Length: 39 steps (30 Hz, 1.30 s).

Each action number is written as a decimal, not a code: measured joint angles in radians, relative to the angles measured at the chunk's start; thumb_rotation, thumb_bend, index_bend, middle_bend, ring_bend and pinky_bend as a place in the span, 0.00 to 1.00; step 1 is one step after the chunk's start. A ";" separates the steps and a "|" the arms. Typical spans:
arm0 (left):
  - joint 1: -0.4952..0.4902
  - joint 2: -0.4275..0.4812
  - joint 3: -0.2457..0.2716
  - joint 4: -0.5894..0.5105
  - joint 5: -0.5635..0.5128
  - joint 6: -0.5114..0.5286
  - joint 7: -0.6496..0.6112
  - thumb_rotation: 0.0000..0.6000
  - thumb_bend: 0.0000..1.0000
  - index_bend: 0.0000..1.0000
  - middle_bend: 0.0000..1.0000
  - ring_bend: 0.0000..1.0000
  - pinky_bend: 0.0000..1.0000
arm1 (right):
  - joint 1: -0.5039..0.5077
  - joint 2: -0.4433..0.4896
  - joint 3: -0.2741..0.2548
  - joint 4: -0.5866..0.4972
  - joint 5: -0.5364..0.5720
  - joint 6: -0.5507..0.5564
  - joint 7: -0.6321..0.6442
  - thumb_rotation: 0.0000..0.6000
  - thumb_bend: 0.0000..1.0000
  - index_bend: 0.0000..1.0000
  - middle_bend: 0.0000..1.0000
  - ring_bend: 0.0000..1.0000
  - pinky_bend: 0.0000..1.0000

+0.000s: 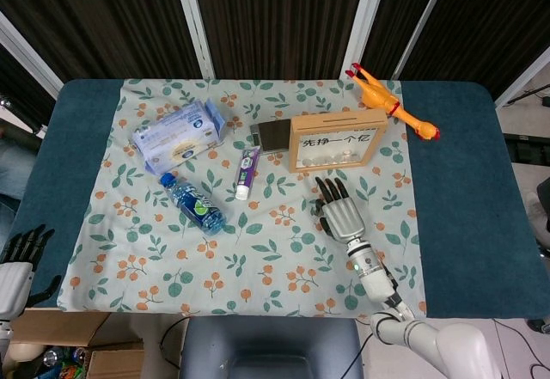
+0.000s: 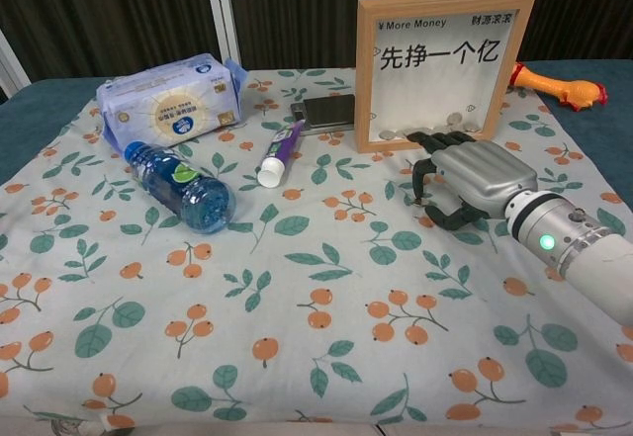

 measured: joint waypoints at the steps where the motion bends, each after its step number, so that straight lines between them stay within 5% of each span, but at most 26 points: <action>1: 0.000 0.000 0.000 0.001 0.000 0.000 0.000 1.00 0.33 0.00 0.00 0.00 0.00 | 0.001 0.000 0.001 0.000 0.001 -0.001 0.000 1.00 0.31 0.56 0.05 0.00 0.00; 18: -0.002 -0.007 0.000 0.015 -0.003 -0.009 -0.010 1.00 0.33 0.00 0.00 0.00 0.00 | 0.019 -0.011 0.007 0.026 -0.001 -0.006 -0.005 1.00 0.31 0.65 0.07 0.00 0.00; 30: -0.004 -0.013 0.000 0.025 0.000 -0.009 -0.021 1.00 0.33 0.00 0.00 0.00 0.00 | 0.029 -0.020 -0.006 0.060 -0.029 0.021 0.027 1.00 0.31 0.60 0.09 0.00 0.00; 39: -0.002 -0.012 0.004 0.027 0.000 -0.011 -0.026 1.00 0.33 0.00 0.00 0.00 0.00 | 0.034 -0.023 -0.012 0.075 -0.043 0.033 0.057 1.00 0.44 0.66 0.12 0.00 0.00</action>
